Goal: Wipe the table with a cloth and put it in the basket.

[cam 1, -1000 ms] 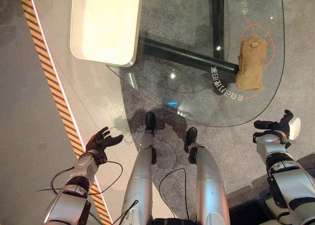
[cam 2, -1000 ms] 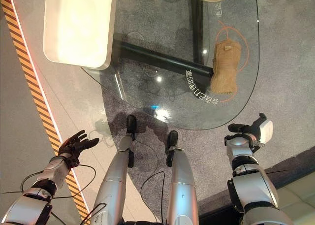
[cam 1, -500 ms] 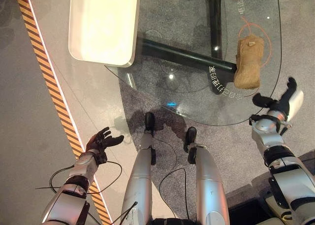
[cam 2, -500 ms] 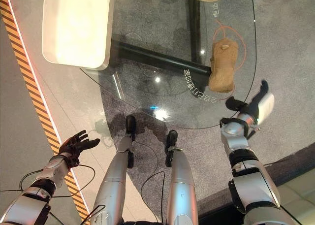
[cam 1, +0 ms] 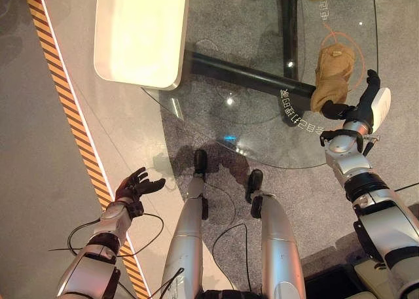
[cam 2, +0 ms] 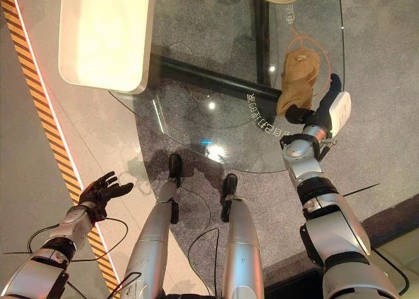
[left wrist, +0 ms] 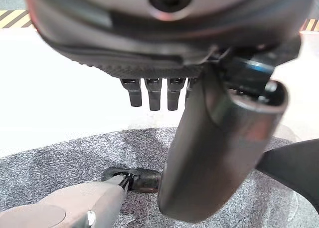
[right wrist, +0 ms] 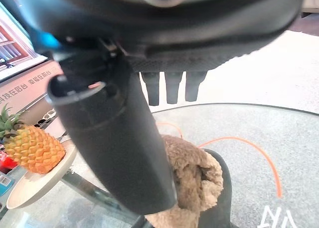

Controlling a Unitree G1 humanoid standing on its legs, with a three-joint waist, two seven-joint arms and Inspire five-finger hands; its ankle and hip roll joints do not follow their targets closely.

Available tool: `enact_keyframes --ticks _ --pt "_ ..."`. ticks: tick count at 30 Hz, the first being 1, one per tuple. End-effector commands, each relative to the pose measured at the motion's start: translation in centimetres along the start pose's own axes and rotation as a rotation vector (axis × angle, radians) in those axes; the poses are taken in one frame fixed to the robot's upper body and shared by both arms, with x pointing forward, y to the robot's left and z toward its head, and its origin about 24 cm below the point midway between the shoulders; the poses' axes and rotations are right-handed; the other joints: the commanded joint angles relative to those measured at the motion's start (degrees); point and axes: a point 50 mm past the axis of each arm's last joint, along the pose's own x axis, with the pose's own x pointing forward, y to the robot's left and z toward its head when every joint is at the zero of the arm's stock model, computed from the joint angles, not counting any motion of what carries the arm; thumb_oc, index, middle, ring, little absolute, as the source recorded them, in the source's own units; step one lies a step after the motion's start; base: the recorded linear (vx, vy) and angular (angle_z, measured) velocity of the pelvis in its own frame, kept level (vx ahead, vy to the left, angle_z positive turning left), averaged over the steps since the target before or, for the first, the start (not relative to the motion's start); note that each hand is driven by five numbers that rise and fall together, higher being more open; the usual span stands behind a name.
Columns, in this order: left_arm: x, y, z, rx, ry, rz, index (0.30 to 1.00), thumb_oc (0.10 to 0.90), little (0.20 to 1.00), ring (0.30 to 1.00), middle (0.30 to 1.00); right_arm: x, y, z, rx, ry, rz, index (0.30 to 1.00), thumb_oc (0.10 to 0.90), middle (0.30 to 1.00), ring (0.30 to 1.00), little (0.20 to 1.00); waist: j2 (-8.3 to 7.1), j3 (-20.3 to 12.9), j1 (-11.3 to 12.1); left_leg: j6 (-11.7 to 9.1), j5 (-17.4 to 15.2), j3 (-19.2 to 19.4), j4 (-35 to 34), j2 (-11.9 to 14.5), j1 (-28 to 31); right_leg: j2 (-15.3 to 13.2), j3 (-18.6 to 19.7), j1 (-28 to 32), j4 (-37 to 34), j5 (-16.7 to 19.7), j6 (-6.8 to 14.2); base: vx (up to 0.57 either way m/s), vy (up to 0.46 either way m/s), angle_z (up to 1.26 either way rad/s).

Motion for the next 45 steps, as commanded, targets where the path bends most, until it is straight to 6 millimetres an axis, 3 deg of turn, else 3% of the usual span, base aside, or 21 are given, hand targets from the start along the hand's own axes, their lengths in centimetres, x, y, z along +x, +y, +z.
enact_keyframes --ticks 1,29,45 --pt "-0.5 0.6 -2.1 -0.029 0.038 0.041 0.900 0.800 0.900 0.900 0.900 2.5 -3.2 4.1 0.056 -0.137 -0.140 0.900 0.800 0.900 0.900 0.900 0.75 -1.2 0.2 2.2 -12.1 2.3 10.4 -2.8 0.9 1.3 1.2 3.6 -12.8 6.9 1.1 0.00 0.000 0.00" --pt "-1.1 -0.1 -3.9 -0.060 0.049 0.041 0.900 0.800 0.900 0.900 0.900 -1.2 -2.1 7.3 0.231 -0.294 -0.069 0.900 0.800 0.900 0.900 0.900 0.17 -1.2 -1.9 2.2 -11.8 3.7 9.6 -2.5 1.5 2.0 2.5 3.4 -13.0 6.8 1.0 0.00 0.000 0.00" --pt "-1.0 -1.0 -4.4 -0.042 0.068 0.010 0.900 0.800 0.900 0.900 0.900 -1.1 -0.3 5.0 0.191 -0.142 -0.053 0.900 0.800 0.900 0.900 0.900 1.01 -1.2 -1.4 2.1 -11.7 3.7 9.8 -2.8 1.6 1.7 2.3 3.6 -13.1 6.9 0.8 0.00 0.000 0.00"
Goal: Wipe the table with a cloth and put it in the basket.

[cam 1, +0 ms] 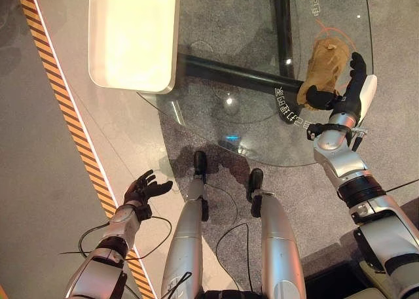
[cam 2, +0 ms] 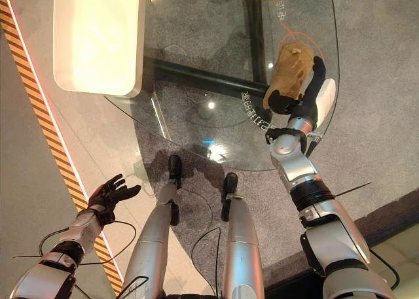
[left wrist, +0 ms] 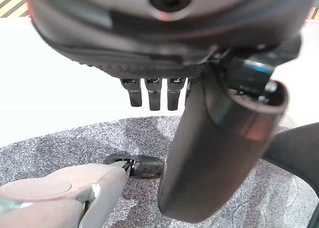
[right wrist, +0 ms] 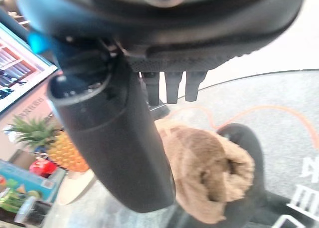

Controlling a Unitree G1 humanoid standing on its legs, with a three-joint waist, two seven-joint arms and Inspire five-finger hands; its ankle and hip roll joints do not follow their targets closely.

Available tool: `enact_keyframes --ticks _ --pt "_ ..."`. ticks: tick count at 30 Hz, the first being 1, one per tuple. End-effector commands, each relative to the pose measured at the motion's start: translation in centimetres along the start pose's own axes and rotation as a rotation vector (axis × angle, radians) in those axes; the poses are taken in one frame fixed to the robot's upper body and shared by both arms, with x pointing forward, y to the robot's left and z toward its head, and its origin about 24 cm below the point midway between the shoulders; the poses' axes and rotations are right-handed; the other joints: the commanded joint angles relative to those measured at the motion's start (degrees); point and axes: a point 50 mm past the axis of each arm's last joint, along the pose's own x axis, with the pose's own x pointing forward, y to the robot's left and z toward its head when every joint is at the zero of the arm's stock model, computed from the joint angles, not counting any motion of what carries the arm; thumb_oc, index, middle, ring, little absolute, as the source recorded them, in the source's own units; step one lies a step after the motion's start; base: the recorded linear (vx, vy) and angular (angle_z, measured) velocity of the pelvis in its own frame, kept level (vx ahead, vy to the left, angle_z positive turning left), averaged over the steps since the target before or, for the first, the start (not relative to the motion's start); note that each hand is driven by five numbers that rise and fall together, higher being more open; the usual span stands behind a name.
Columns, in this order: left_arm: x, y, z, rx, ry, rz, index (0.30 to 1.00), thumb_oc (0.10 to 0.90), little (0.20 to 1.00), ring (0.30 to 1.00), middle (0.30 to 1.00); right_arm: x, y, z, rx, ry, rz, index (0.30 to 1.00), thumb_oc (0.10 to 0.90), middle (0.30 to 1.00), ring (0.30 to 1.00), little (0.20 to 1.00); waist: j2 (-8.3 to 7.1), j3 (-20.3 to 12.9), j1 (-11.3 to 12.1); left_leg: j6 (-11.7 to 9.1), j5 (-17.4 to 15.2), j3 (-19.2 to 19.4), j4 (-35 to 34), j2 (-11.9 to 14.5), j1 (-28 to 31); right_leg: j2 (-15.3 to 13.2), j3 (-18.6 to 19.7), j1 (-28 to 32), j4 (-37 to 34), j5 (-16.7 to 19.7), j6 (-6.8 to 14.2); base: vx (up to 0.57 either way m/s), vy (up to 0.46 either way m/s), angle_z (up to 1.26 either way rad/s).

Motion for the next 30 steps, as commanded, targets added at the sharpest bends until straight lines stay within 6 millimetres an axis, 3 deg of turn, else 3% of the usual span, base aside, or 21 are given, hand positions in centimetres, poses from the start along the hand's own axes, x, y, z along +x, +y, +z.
enact_keyframes --ticks 1,20,30 --pt "-0.9 1.2 -2.9 -0.007 0.055 0.047 0.900 0.800 0.900 0.900 0.900 1.4 -1.6 2.3 0.049 -0.083 -0.118 0.900 0.800 0.900 0.900 0.900 0.62 -1.1 -0.1 2.1 -11.7 2.6 10.0 -2.8 0.9 1.7 1.5 3.6 -13.5 7.0 0.9 0.00 0.000 0.00" --pt "-0.8 0.7 -2.9 0.020 0.062 0.021 0.900 0.800 0.900 0.900 0.900 1.5 0.6 3.1 0.012 -0.041 -0.021 0.900 0.800 0.900 0.900 0.900 1.41 -1.1 1.2 2.2 -11.6 2.4 10.3 -3.2 0.7 1.5 1.0 3.1 -12.7 7.0 0.7 0.00 0.000 0.00" --pt "-0.6 0.4 -2.7 0.036 0.069 0.009 0.900 0.800 0.900 0.900 0.900 2.4 0.3 2.5 -0.110 0.006 -0.041 0.900 0.800 0.900 0.900 0.900 1.84 -1.1 2.1 2.5 -11.8 2.1 10.8 -3.5 0.5 1.4 0.7 2.8 -12.2 6.9 0.6 0.00 0.000 0.00"
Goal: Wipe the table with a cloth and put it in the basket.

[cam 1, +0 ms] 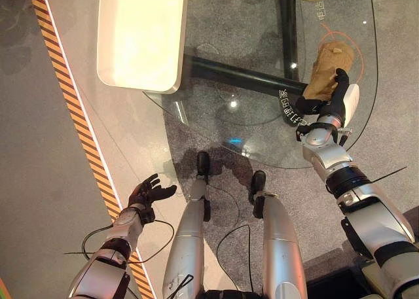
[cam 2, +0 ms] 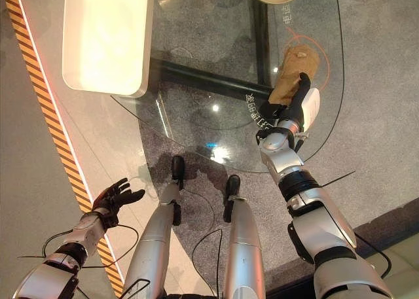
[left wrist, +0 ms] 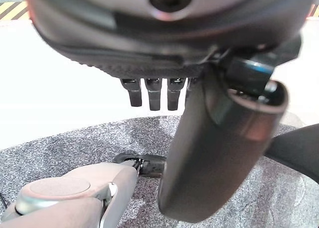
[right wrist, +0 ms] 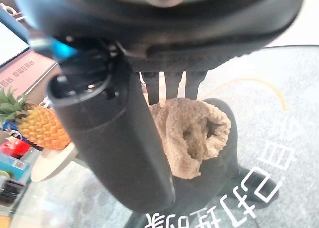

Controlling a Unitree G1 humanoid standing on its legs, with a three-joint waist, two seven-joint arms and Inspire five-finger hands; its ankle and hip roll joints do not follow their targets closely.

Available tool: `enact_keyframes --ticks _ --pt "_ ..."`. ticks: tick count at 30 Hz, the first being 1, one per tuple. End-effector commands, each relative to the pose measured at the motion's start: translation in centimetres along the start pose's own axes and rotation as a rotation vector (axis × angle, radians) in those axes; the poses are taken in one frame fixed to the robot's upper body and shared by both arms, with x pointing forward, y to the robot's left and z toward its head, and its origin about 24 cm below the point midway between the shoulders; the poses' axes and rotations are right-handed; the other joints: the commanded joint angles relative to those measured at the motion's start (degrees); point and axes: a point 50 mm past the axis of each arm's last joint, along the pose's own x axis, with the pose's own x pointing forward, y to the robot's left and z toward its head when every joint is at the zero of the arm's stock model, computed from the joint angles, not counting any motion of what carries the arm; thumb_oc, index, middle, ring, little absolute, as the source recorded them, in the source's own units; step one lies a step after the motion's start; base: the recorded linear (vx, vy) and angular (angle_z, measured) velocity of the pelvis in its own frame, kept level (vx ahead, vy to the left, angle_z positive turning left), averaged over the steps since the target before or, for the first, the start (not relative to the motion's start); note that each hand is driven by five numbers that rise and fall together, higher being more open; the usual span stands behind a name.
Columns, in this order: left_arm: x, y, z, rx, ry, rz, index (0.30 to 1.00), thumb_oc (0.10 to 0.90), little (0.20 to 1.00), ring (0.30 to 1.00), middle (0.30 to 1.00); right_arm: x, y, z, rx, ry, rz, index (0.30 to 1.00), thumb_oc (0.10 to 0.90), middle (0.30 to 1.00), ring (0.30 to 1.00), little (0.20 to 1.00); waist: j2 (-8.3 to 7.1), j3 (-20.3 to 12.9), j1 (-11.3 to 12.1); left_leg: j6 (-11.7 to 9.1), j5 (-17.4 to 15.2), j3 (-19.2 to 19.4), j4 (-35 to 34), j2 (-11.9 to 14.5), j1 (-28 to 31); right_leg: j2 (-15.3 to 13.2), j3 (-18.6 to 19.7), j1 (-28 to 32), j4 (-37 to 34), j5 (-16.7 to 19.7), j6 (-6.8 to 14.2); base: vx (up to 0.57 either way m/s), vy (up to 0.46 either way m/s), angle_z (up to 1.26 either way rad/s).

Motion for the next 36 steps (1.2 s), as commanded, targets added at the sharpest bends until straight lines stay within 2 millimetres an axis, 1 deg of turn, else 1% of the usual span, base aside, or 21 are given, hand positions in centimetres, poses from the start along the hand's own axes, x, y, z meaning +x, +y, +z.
enact_keyframes --ticks 1,8,12,16,17,20,28,36 --pt "-0.5 0.5 -1.8 0.009 0.041 0.024 0.900 0.800 0.900 0.900 0.900 1.9 -2.2 2.3 -0.060 -0.104 -0.090 0.900 0.800 0.900 0.900 0.900 1.44 -1.1 0.8 2.6 -11.8 1.9 10.7 -3.6 0.3 1.5 0.8 2.9 -13.0 7.2 0.9 0.00 0.000 0.00" --pt "-0.3 0.2 -1.6 0.025 0.044 0.006 0.900 0.800 0.900 0.900 0.900 2.7 -2.8 1.2 -0.149 -0.054 -0.107 0.900 0.800 0.900 0.900 0.900 1.99 -1.1 1.6 2.7 -11.8 1.6 10.9 -3.8 0.0 1.2 0.4 2.7 -12.7 7.2 1.0 0.00 -0.006 0.01" --pt "-0.2 0.0 -1.4 0.033 0.044 -0.003 0.900 0.800 0.900 0.900 0.900 3.1 -3.0 0.5 -0.209 -0.029 -0.096 0.900 0.800 0.900 0.900 0.900 2.34 -1.1 2.0 2.8 -11.8 1.4 10.9 -3.9 0.0 1.0 0.1 2.7 -12.7 7.3 1.1 0.00 0.000 0.00" --pt "-0.2 -0.1 -1.3 0.039 0.044 -0.009 0.900 0.800 0.900 0.900 0.900 3.2 -3.1 0.1 -0.230 -0.007 -0.073 0.900 0.800 0.900 0.900 0.900 2.70 -1.1 2.4 2.8 -11.7 1.3 10.9 -4.1 0.0 0.8 -0.1 2.7 -12.8 7.4 1.2 0.00 0.000 0.00" --pt "-0.2 -0.1 -1.3 0.041 0.045 -0.011 0.900 0.800 0.900 0.900 0.900 3.3 -3.0 -0.1 -0.238 0.003 -0.060 0.300 0.100 0.300 0.300 0.200 2.82 -1.1 2.5 2.8 -11.7 1.2 10.8 -4.2 0.1 0.7 -0.2 2.8 -12.7 7.4 1.2 0.01 0.002 0.03" --pt "-0.1 -0.3 -1.3 0.046 0.048 -0.016 0.900 0.800 0.900 0.900 0.900 3.2 -2.7 -0.2 -0.254 0.007 -0.037 0.300 0.100 0.300 0.300 0.200 2.98 -1.1 2.7 2.9 -11.7 1.2 10.9 -4.3 0.1 0.6 -0.3 2.8 -12.6 7.4 1.2 0.02 0.003 0.07" --pt "-0.1 -0.5 -1.2 0.048 0.048 -0.021 0.900 0.800 0.900 0.900 0.900 3.0 -2.3 0.2 -0.252 -0.015 -0.021 0.300 0.100 0.300 0.300 0.200 2.93 -1.1 2.9 3.0 -11.7 1.1 10.9 -4.4 0.0 0.6 -0.5 2.5 -12.5 7.6 1.3 0.00 0.000 0.01" --pt "-0.1 -0.4 -1.1 0.048 0.046 -0.014 0.900 0.800 0.900 0.900 0.900 3.1 -2.5 0.6 -0.248 -0.037 -0.038 0.300 0.100 0.300 0.300 0.200 2.59 -1.1 3.0 3.1 -11.5 1.0 10.3 -4.4 0.0 0.9 -0.6 2.5 -12.9 7.9 1.5 0.00 0.000 0.00"
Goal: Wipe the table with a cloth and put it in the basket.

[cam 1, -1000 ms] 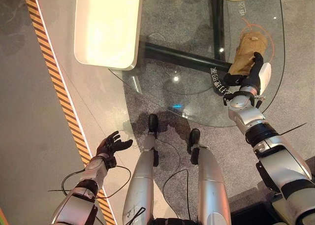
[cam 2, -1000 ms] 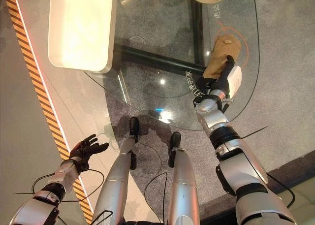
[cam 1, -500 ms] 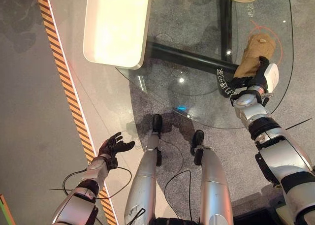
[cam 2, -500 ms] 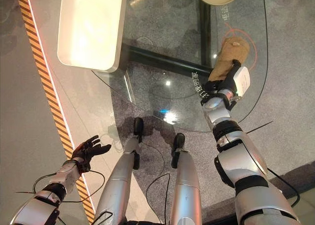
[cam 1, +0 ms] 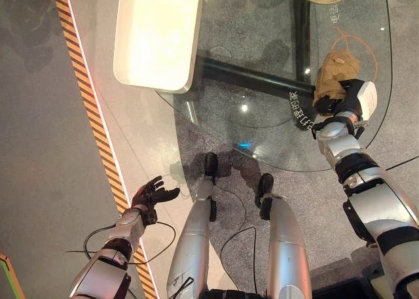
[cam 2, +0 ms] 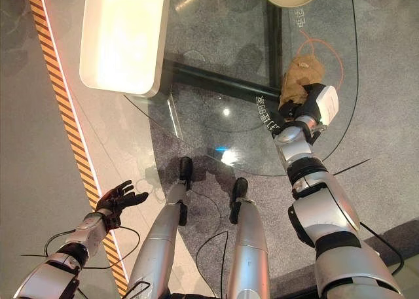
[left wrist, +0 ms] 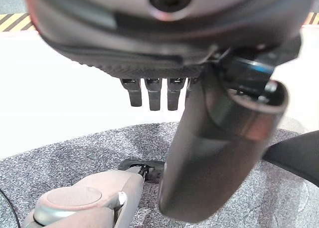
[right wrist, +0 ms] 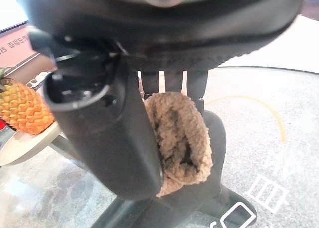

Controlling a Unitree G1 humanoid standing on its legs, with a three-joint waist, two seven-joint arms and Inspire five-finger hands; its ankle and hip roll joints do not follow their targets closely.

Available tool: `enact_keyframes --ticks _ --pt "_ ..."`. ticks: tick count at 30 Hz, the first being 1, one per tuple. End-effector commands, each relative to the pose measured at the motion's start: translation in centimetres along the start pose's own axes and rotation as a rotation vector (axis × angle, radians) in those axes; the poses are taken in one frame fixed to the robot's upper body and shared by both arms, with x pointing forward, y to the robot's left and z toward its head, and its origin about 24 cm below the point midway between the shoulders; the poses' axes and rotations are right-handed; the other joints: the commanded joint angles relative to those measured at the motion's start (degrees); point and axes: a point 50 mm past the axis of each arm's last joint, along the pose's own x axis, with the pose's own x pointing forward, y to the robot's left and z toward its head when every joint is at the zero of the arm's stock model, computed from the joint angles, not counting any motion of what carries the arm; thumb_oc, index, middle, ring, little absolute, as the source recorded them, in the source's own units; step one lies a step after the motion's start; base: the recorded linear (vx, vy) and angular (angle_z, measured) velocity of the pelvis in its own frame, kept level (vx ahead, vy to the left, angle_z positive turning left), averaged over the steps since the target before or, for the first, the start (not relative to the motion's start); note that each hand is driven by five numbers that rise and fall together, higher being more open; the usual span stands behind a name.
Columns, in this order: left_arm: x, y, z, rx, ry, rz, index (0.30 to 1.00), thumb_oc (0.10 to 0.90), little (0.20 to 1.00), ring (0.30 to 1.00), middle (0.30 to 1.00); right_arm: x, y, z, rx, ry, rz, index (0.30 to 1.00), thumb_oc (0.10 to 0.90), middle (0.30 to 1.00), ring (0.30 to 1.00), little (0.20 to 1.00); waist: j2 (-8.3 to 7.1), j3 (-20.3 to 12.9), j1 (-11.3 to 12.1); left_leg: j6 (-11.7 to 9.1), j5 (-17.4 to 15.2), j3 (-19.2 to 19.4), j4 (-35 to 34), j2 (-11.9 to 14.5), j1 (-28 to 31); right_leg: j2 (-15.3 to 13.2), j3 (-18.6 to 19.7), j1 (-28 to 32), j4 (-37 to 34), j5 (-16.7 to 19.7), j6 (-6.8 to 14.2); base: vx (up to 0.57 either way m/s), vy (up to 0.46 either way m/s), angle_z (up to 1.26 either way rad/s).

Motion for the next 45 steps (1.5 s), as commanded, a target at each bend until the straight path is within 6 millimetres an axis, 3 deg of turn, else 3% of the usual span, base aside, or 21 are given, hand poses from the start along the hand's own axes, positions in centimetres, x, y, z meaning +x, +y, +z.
enact_keyframes --ticks 1,6,10,20,37,45 --pt "-0.1 0.2 -0.7 0.014 0.020 0.014 0.900 0.800 0.900 0.900 0.900 0.4 -0.6 1.5 -0.047 -0.092 -0.015 0.300 0.100 0.300 0.300 0.200 0.15 -0.9 1.2 3.3 -11.7 2.4 10.3 -4.1 -0.4 1.4 0.7 2.4 -14.6 8.8 2.1 0.00 0.000 0.00" --pt "-0.2 0.3 -0.7 0.014 0.018 0.013 0.900 0.800 0.900 0.900 0.900 0.4 -0.7 2.4 -0.031 -0.136 -0.019 0.300 0.100 0.300 0.300 0.200 0.22 -0.9 1.3 3.3 -11.7 2.5 10.2 -4.0 -0.5 1.5 0.7 2.3 -14.6 8.8 2.1 0.00 0.000 0.00" --pt "-0.2 0.4 -0.6 0.016 0.014 0.011 0.900 0.800 0.900 0.900 0.900 0.1 -0.5 4.3 -0.024 -0.227 0.000 0.300 0.100 0.300 0.300 0.200 0.13 -0.9 1.3 3.2 -11.5 2.4 10.1 -4.1 -0.6 1.5 0.6 2.2 -14.8 9.0 2.2 0.00 0.000 0.00" --pt "-0.1 -0.2 -0.5 0.017 0.008 0.000 0.900 0.800 0.900 0.900 0.900 -2.6 2.0 8.4 -0.112 -0.472 0.147 0.300 0.100 0.300 0.300 0.200 0.12 -0.9 1.5 3.0 -10.8 2.4 8.8 -4.4 -0.1 1.5 0.4 2.6 -15.7 9.1 2.1 0.00 0.000 0.00" --pt "0.1 -1.1 -0.3 0.028 -0.001 -0.024 0.900 0.800 0.900 0.900 0.900 -6.8 6.1 10.3 -0.280 -0.713 0.401 0.300 0.100 0.300 0.300 0.200 0.41 -0.9 2.1 2.8 -9.9 2.1 7.4 -5.0 0.5 1.2 -0.3 3.3 -17.0 9.3 2.1 0.00 0.001 0.02" --pt "0.2 -1.5 0.0 0.037 -0.002 -0.027 0.900 0.800 0.900 0.900 0.900 -10.2 8.7 10.2 -0.404 -0.868 0.599 0.300 0.100 0.300 0.300 0.200 0.32 -0.9 2.3 2.8 -9.7 1.8 7.1 -5.3 0.5 1.0 -0.5 3.3 -17.2 9.4 2.2 0.00 0.000 0.00"
